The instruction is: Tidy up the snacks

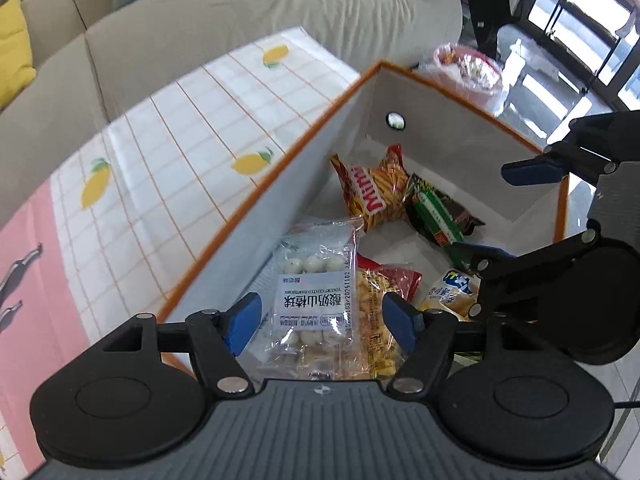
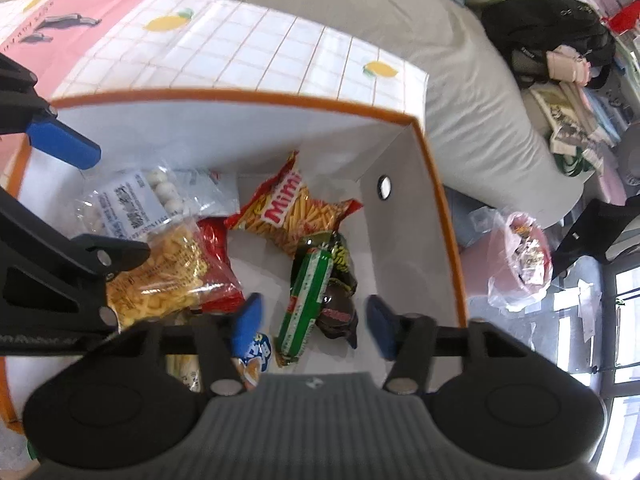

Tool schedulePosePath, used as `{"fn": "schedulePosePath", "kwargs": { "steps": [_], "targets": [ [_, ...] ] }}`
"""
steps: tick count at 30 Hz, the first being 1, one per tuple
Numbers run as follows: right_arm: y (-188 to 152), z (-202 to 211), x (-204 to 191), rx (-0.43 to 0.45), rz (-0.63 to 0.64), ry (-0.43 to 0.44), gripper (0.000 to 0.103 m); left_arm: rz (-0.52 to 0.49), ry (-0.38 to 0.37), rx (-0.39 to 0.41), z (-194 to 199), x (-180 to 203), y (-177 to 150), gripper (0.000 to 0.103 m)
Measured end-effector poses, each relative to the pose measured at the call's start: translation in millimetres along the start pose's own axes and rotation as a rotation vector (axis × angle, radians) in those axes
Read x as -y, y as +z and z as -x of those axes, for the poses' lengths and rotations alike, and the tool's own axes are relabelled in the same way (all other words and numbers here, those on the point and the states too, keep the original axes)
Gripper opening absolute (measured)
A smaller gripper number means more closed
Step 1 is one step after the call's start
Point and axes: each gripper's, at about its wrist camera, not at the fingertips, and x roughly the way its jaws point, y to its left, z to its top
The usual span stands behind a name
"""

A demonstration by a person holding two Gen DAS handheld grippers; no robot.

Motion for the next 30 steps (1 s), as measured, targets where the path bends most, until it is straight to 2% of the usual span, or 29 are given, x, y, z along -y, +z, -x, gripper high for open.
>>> {"fn": "schedulePosePath", "kwargs": {
  "steps": [3, 5, 9, 16, 24, 30],
  "targets": [
    [0, 23, 3, 0.040, -0.041, 0.009, 0.066, -0.002, 0.019, 0.067, 27, -4, -6, 0.081],
    [-2, 42, 4, 0.086, -0.077, 0.017, 0.073, -0.008, 0.041, 0.124, 46, -4, -11, 0.081],
    [-10, 82, 0, 0.192, -0.151, 0.015, 0.076, -0.018, 0.084, 0.239, 91, -7, -27, 0.081],
    [-35, 152, -19, 0.405, -0.284, 0.028, 0.084, 0.064, 0.112, 0.390, 156, -21, -69, 0.081],
    [-70, 211, -65, 0.604, -0.369, -0.019, 0.092, 0.215, 0.155, 0.539, 202, -35, -124, 0.081],
    [-100, 230, -101, 0.663, -0.393, -0.093, 0.095, 0.265, 0.230, 0.592, 215, -34, -163, 0.085]
  ]
}}
